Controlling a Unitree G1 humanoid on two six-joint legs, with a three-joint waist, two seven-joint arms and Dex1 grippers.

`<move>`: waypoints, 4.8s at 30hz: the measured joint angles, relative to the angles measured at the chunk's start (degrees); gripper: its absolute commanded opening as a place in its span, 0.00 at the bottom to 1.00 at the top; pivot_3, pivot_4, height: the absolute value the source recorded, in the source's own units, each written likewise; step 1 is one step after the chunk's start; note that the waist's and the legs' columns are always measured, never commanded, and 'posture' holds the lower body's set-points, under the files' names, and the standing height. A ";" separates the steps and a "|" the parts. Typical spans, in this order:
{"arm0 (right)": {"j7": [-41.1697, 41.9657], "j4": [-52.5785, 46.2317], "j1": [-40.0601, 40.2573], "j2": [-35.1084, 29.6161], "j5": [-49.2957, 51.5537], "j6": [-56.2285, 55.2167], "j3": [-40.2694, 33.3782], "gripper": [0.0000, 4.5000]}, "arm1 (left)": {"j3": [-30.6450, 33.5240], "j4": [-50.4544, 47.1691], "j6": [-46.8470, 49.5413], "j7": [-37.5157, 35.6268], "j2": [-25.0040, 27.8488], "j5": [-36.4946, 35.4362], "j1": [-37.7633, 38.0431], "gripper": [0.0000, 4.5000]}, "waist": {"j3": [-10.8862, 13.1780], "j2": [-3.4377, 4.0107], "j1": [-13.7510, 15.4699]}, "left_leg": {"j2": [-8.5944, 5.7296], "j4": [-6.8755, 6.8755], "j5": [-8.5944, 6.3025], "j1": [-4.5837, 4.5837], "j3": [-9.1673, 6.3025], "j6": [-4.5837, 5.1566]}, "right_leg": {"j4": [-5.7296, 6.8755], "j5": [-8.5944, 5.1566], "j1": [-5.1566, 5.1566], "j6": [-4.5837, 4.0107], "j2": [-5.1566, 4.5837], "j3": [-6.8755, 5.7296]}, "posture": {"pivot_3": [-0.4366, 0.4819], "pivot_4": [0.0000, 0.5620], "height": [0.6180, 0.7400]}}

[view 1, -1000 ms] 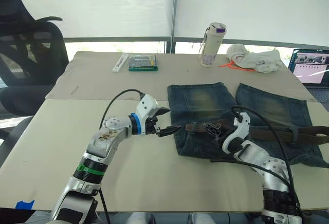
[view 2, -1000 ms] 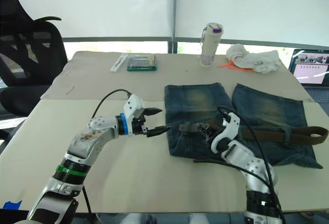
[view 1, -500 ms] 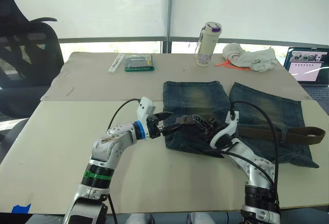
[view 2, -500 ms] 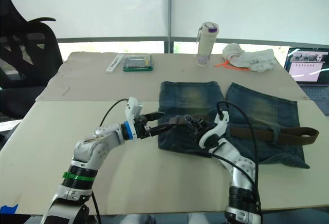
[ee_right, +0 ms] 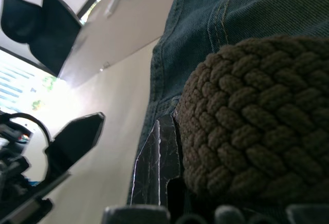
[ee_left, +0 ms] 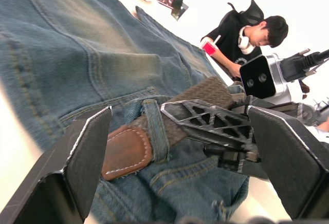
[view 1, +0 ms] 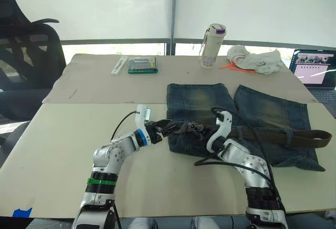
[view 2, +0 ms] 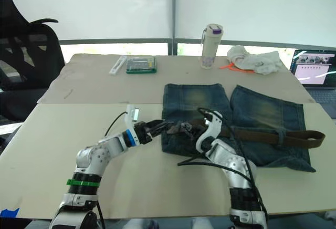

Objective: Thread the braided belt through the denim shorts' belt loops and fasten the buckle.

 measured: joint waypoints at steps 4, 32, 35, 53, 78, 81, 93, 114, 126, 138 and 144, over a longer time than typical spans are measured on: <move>-0.03 0.03 -0.45 1.04 -3.10 -0.49 0.81 0.00 | 0.18 -0.06 -0.14 0.07 0.36 0.00 0.42 0.99 | -0.05 -0.09 0.03 | -0.04 0.00 0.00 0.05 0.02 0.01 | 0.03 0.00 0.00 0.00 0.02 0.30 | 0.48 0.27 0.97; -0.52 1.01 0.54 11.85 16.40 3.51 -13.46 0.00 | 6.83 0.01 3.29 5.22 -5.96 -8.29 0.70 0.99 | -0.06 -0.11 -0.28 | 0.20 -0.81 0.08 0.15 0.27 -0.16 | -0.01 0.05 -0.24 -0.12 0.40 0.67 | 0.48 0.27 0.97; 0.06 0.70 0.71 11.87 16.83 3.61 -13.11 0.00 | 7.03 0.73 3.57 6.02 -6.18 -8.51 0.12 0.99 | -0.06 -0.11 -0.24 | 0.20 -0.80 0.09 0.15 0.27 -0.17 | -0.01 0.05 -0.24 -0.12 0.40 0.67 | 0.48 0.27 0.97; 2.07 -2.00 1.95 11.72 20.99 4.43 -11.55 0.00 | 6.40 3.01 3.40 7.38 -7.50 -6.84 -1.33 0.87 | -0.06 -0.11 -0.24 | 0.20 -0.81 0.09 0.14 0.29 -0.17 | -0.02 0.05 -0.25 -0.12 0.40 0.68 | 0.48 0.27 0.97; 16.65 -10.90 9.94 -11.26 16.52 5.01 -7.37 0.99 | 3.64 3.51 -4.09 5.08 2.38 1.54 -2.63 0.00 | -0.05 -0.12 0.02 | 0.12 -0.80 -0.01 0.07 0.29 0.01 | -0.15 0.05 -0.27 -0.10 0.40 0.74 | 0.48 0.27 0.97; 20.88 -13.25 11.07 -15.69 16.41 5.05 -7.90 0.99 | 1.07 4.68 -7.45 3.26 5.17 5.77 -2.73 0.00 | -0.04 -0.13 0.08 | 0.14 -0.80 -0.09 0.10 0.29 0.13 | -0.20 0.04 -0.27 -0.11 0.40 0.74 | 0.48 0.27 0.97; 34.97 -1.69 15.75 -36.84 1.85 -3.53 -17.31 0.99 | -4.98 17.43 -28.76 6.30 23.63 30.69 -8.02 0.00 | 0.01 -0.20 1.19 | 0.16 -0.76 -0.13 0.13 0.40 0.20 | -0.28 0.04 -0.29 -0.11 0.35 0.81 | 0.48 0.27 0.97; 36.95 18.58 5.57 -46.25 -17.79 -5.49 -15.58 0.99 | -4.48 31.33 -32.73 24.25 27.79 43.82 -13.80 0.00 | 0.06 -0.29 1.19 | 0.24 -0.75 0.11 0.03 0.65 -0.21 | -0.18 0.05 -0.48 -0.10 0.31 0.83 | 0.48 0.27 0.97; 42.49 19.71 3.78 -47.87 -19.66 1.03 -11.40 0.99 | -4.49 30.56 -32.58 22.50 27.13 43.85 -13.56 0.00 | 0.06 -0.29 1.29 | 0.25 -0.73 0.10 0.03 0.69 -0.20 | -0.13 0.05 -0.48 -0.10 0.31 0.82 | 0.48 0.27 0.97; 42.33 22.30 1.71 -47.57 -20.80 0.96 -10.69 0.27 | -4.48 29.76 -31.02 22.72 27.17 44.04 -12.61 0.00 | 0.06 -0.29 1.23 | 0.25 -0.72 0.12 0.03 0.73 -0.22 | -0.12 0.05 -0.49 -0.09 0.31 0.83 | 0.48 0.27 0.97; 42.36 22.08 2.28 -47.10 -20.51 0.97 -11.71 0.06 | -4.51 30.15 -27.65 24.15 27.20 44.96 -12.61 0.00 | 0.05 -0.29 1.21 | 0.25 -0.72 0.12 0.03 0.73 -0.22 | -0.10 0.05 -0.49 -0.09 0.31 0.83 | 0.48 0.27 0.97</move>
